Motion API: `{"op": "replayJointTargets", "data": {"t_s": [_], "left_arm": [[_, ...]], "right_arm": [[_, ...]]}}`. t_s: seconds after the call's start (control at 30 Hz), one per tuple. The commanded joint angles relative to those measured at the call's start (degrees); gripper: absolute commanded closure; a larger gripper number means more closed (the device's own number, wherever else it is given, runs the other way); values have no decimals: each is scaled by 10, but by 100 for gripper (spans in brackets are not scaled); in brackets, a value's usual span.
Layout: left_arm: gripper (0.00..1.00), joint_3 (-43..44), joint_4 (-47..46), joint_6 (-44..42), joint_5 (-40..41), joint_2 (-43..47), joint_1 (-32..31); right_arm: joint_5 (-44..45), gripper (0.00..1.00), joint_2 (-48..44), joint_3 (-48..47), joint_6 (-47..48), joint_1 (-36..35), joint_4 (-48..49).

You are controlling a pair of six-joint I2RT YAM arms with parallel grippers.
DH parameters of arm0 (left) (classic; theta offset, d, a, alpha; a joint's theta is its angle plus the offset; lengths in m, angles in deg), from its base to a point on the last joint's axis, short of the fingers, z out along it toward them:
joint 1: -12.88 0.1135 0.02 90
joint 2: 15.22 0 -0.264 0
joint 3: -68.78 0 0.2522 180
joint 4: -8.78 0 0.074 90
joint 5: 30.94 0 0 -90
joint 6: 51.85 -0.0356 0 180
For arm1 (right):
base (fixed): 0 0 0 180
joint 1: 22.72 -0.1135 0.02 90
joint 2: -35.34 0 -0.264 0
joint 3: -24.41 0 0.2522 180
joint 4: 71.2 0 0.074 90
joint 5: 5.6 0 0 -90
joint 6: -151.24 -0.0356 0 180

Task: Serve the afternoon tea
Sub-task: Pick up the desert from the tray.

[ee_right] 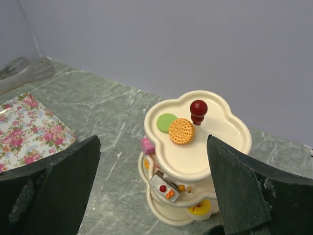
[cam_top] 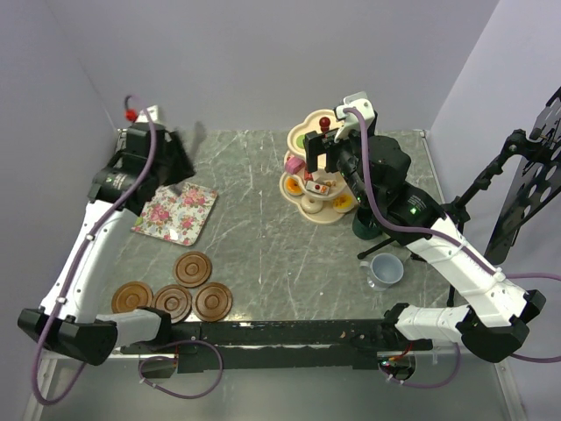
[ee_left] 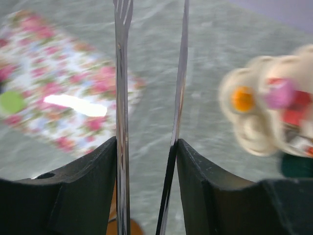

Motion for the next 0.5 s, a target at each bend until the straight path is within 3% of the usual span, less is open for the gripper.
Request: {"op": "replayJointTargets", "data": {"t_s": [0.0, 0.2, 0.47], "left_arm": [[47, -67, 58, -53, -24, 22, 105], [47, -175, 23, -76, -64, 57, 251], [47, -204, 18, -95, -79, 28, 321]], "right_arm": [[-2, 5, -1, -21, -1, 3, 17], [2, 5, -6, -15, 5, 3, 19], [-9, 5, -12, -7, -5, 4, 25]]}}
